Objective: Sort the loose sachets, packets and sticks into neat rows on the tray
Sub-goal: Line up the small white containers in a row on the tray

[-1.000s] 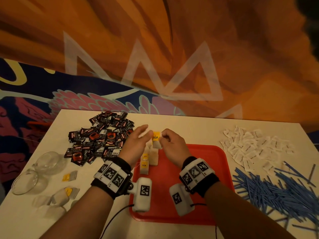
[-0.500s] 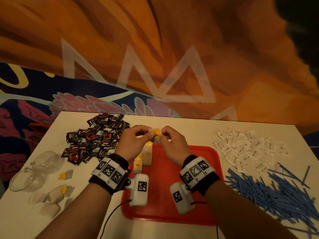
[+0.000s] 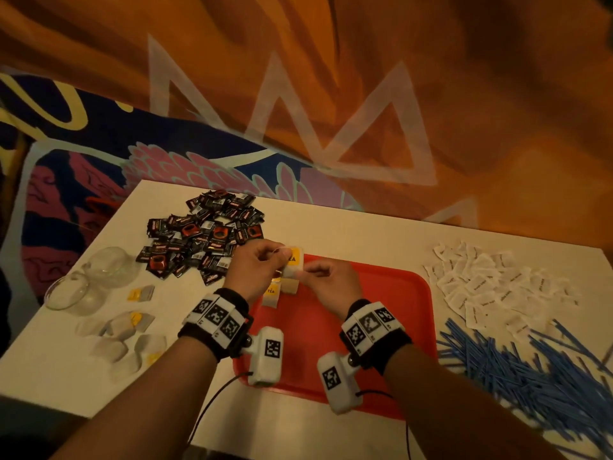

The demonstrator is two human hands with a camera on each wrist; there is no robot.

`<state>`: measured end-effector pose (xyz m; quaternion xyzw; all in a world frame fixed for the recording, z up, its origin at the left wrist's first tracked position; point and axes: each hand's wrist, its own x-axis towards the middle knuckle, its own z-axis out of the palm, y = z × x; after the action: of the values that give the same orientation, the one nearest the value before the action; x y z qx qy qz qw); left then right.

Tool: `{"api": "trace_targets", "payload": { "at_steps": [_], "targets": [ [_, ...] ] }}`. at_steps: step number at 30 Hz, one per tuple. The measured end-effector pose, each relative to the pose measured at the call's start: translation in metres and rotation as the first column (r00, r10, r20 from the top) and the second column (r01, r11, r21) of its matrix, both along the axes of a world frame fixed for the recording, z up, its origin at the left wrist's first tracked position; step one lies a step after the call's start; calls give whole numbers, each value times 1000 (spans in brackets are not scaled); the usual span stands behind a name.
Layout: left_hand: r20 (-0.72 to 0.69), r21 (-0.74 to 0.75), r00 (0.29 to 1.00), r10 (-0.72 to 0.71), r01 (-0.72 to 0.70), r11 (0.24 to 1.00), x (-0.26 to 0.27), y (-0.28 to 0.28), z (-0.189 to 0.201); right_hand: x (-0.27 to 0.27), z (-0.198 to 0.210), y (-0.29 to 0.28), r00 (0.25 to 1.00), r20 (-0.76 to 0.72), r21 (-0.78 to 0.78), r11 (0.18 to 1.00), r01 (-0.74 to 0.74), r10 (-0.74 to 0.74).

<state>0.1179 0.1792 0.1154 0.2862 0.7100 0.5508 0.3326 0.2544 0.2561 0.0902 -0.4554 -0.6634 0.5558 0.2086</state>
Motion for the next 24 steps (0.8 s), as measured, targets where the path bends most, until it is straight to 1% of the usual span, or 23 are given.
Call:
{"api": "trace_targets", "payload": {
  "at_steps": [2,3,5,7,9,11,16,17,19,22,24],
  "targets": [
    [-30,-49,1000,-5,3,999,-9,-3,-15,-4,-15,-1,997,74,-45,999,8,-4],
    [-72,-91,997,-13,6,996,-15,-4,-25,-5,-22,0,993,122,-69,998,8,0],
    [-222,-229,971,-84,32,973,-28,-8,-45,-6,-38,1,971,240,-98,995,10,14],
    [-366,-369,906,-213,69,927,-39,-16,-64,-8,-55,0,941,335,-129,992,8,36],
    [-454,-460,823,-342,112,881,-49,-24,-82,-11,-70,-3,900,429,-151,988,-6,71],
    [-522,-531,721,-455,142,835,-56,-30,-99,-17,-84,-4,858,504,-163,986,-16,97],
    [-596,-631,495,-632,197,750,-61,-34,-127,-37,-104,-8,784,600,-186,981,-58,160],
    [-602,-641,463,-651,207,739,-61,-33,-131,-41,-106,-8,771,617,-179,982,-58,158],
    [-610,-640,435,-662,223,736,-62,-29,-138,-46,-107,-8,757,636,-177,983,-45,149],
    [-634,-633,383,-672,242,736,-63,-26,-148,-50,-111,-9,717,676,-166,983,-79,171],
    [-649,-607,382,-658,261,751,-65,-27,-154,-52,-112,-10,727,671,-168,985,-44,147]
  ]
}}
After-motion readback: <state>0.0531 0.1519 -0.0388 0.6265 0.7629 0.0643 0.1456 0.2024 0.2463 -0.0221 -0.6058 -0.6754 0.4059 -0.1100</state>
